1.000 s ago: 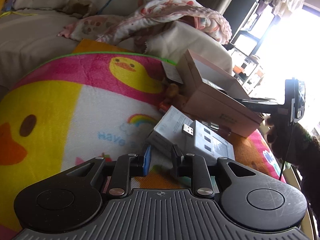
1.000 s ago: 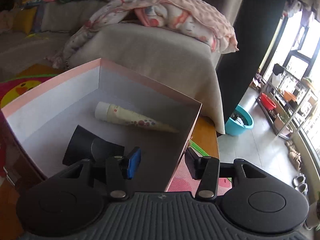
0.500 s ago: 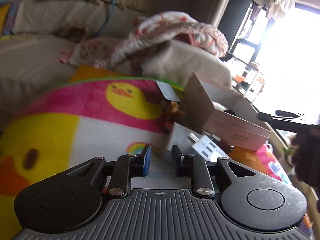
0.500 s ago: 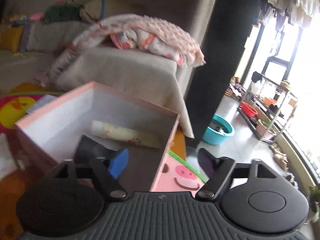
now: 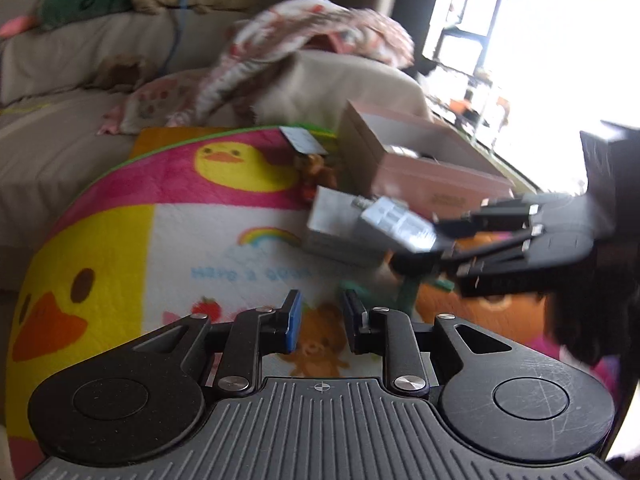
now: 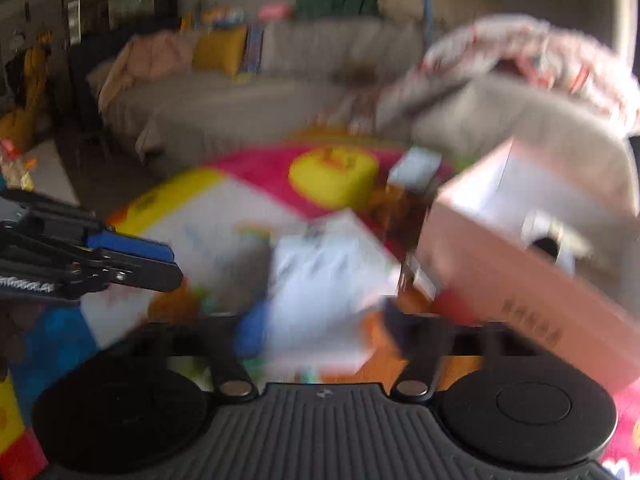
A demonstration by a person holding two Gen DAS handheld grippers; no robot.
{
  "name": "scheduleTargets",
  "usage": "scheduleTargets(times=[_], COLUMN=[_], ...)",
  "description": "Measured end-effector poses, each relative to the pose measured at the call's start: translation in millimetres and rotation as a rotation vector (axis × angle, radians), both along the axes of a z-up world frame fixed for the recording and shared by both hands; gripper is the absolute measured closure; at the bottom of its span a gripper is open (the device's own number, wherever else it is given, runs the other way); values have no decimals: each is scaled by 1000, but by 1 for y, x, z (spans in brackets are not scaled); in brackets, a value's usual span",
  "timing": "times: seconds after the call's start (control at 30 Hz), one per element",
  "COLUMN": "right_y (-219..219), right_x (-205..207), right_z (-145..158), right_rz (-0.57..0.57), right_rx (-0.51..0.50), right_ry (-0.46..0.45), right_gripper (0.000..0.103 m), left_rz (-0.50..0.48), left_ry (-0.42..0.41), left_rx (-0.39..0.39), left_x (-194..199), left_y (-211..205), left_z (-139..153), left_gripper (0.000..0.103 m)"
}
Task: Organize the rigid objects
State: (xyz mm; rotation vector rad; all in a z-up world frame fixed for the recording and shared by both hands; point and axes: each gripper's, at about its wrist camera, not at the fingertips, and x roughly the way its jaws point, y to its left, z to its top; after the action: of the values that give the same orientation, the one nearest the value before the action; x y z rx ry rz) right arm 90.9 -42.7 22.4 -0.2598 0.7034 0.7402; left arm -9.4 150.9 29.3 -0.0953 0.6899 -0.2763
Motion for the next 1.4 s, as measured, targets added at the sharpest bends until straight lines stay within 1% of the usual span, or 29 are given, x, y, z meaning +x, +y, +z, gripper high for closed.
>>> scheduleTargets(times=[0.03,0.1,0.17,0.23,0.27,0.3,0.33,0.37,0.4,0.47,0.53,0.57,0.63,0.7,0.77,0.8,0.83,0.87,0.9,0.93,1.03,1.07,1.13,1.2,1.27,1.33,1.4], right_y=[-8,-28,-53,-78,-91,-102,-113,-121,-127,-131,-132,-131,-128,-131,-133,-133,-133,-133,-133,-132,-132,-132,-131,-132,-132,-133,-135], right_x=[-1,-7,-14,-19,-20,-22,-24,-27,-30,-35,-36,-35,-32,-32,-31,-31,-32,-32,-31,-31,-31,-30,-30,-31,-31,-34,-37], right_z=[2,5,7,6,5,4,2,0,-2,-10,-17,-20,-24,-23,-24,-24,-24,-24,-25,-25,-25,-25,-25,-25,-24,-24,-22], right_rz=[-20,-72,-153,-234,-265,-290,-313,-337,-354,-358,-359,-360,-359,-354,-352,-350,-349,-346,-345,-344,-338,-337,-336,-337,-350,-379,-397], right_rx=[5,-11,-34,-53,-50,-36,-19,-2,11,3,-7,-11,-18,-1,10,15,17,18,20,22,27,28,29,30,30,29,28], right_ry=[1,-42,-86,-102,-94,-79,-60,-49,-49,-42,-32,-23,-11,-4,10,11,11,12,13,15,21,23,24,23,17,3,0], right_gripper=[56,56,56,55,51,44,27,17,17,17,17,17,17,17,15,15,14,13,13,12,10,9,9,9,9,9,9], left_rz=[-22,-52,-68,-97,-104,-98,-78,-53,-32,4,27,19,8,38,68,73,68,43,7,-42,-207,-253,-302,-288,-254,-243,-274], left_ry=[-3,-4,2,3,-4,-15,-28,-45,-65,-91,-92,-91,-71,-35,10,19,26,45,59,72,121,129,108,90,57,54,73], left_rx=[27,67,68,50,45,42,43,45,46,52,73,80,72,52,17,-15,-49,-75,-89,-89,-61,-46,-1,47,115,172,166], left_x=[-2,-4,-2,1,4,8,12,18,25,41,59,66,80,93,102,102,101,98,94,87,63,54,36,26,18,17,15], left_y=[-6,-17,-24,-30,-34,-35,-36,-36,-35,-33,-32,-33,-31,-26,-18,-14,-11,-11,-14,-20,-42,-50,-59,-62,-62,-63,-63], left_z=[-1,-6,-10,-13,-12,-10,-7,-2,2,10,13,13,11,5,-4,-7,-8,-8,-8,-8,-11,-12,-9,-4,0,0,-2], left_gripper=[78,78,78,78,76,73,73,74,75,75,75,74,73,73,73,73,73,72,68,67,66,63,63,63,64,64,64])
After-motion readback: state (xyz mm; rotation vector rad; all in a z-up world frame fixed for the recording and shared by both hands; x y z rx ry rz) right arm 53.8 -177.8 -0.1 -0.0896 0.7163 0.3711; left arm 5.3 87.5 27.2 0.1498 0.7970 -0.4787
